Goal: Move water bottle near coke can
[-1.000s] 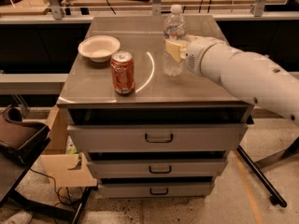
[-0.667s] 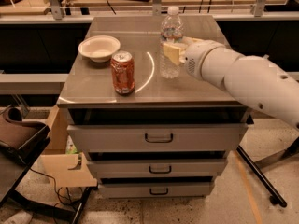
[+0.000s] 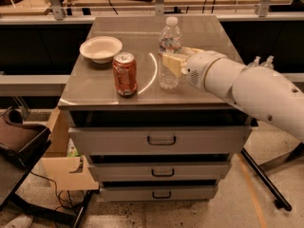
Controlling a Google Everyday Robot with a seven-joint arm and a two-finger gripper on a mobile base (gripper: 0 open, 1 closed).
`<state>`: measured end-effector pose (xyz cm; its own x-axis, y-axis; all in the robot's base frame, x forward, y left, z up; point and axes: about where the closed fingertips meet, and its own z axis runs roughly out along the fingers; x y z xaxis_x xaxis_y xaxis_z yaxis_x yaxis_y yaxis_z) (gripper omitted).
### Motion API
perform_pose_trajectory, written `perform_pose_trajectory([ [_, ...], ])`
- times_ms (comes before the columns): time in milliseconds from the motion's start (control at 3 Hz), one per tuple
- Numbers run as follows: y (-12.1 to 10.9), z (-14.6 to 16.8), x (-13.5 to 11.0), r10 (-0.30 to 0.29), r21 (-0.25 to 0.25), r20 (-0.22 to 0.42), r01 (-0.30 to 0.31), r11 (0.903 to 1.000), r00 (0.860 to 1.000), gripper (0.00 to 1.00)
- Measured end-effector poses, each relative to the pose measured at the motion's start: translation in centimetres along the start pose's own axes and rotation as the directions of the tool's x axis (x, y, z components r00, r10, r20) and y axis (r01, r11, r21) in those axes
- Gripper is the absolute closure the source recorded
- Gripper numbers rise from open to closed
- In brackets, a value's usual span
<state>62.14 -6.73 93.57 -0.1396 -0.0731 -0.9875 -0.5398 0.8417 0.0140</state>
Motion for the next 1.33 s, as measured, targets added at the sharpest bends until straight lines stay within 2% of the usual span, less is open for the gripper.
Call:
perform_pose_trajectory([
  [667,1.0,-0.2,2.3,0.047,-0.052,0.016,-0.046,0.9976,0.999,1.0],
  [1000,1.1,-0.3,2.3,0.051,-0.054,0.017,-0.05,0.9973,0.999,1.0],
  [1333,1.1,-0.3,2.2,0.051,-0.054,0.017,-0.05,0.9973,0.999,0.83],
])
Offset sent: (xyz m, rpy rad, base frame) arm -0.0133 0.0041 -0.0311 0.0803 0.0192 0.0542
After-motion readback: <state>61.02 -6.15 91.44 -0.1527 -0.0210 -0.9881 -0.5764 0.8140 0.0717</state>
